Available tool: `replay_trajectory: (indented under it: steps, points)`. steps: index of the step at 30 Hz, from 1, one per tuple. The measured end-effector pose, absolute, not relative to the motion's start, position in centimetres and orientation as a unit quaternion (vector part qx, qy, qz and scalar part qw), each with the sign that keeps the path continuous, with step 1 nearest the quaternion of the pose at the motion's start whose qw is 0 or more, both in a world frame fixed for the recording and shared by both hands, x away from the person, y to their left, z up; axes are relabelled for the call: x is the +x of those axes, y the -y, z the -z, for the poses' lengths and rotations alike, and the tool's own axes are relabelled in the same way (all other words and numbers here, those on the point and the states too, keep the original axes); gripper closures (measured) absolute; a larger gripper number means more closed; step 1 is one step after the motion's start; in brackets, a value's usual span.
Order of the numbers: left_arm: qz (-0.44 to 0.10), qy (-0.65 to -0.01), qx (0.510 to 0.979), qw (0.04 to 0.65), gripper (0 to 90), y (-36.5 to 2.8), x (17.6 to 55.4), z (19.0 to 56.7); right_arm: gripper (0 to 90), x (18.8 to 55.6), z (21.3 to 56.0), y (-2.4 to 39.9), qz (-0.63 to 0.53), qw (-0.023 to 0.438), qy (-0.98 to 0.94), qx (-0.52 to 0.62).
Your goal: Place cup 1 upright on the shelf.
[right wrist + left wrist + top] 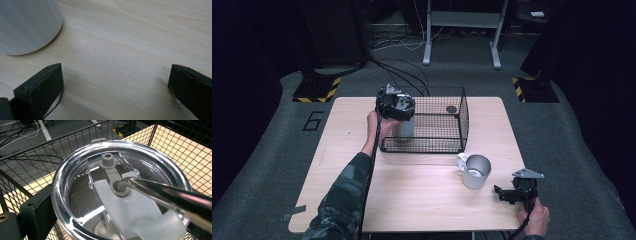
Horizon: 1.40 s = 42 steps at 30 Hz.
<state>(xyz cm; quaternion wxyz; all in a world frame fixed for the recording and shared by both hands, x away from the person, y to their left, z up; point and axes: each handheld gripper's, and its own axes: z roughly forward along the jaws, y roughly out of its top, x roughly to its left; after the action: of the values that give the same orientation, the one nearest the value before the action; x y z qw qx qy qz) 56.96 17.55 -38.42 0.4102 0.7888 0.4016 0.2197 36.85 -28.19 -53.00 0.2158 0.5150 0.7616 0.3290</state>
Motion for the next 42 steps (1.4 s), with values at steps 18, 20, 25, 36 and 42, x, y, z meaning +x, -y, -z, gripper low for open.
replay_trajectory:
  steps: [18,20,25,36,42]
  points:
    - [-0.223,-0.405,0.795,0.393,3.8,-17.5,57.2,39.4,0.0,36.8,53.0,28.2,-0.329,0.216,-0.761,0.515]
    - [-0.220,-0.405,0.797,0.390,3.8,-17.5,57.3,39.5,0.0,36.8,53.0,28.2,-0.329,0.216,-0.762,0.515]
    - [-0.222,-0.406,0.794,0.394,3.8,-17.4,57.3,39.6,0.0,36.9,53.0,28.2,-0.329,0.217,-0.762,0.513]
    - [-0.209,-0.426,0.787,0.393,3.6,-17.9,57.4,39.6,0.0,36.8,53.0,28.2,-0.329,0.216,-0.761,0.515]
    - [-0.209,-0.422,0.791,0.390,3.5,-18.0,57.4,39.6,0.0,36.8,53.0,28.2,-0.329,0.216,-0.761,0.515]
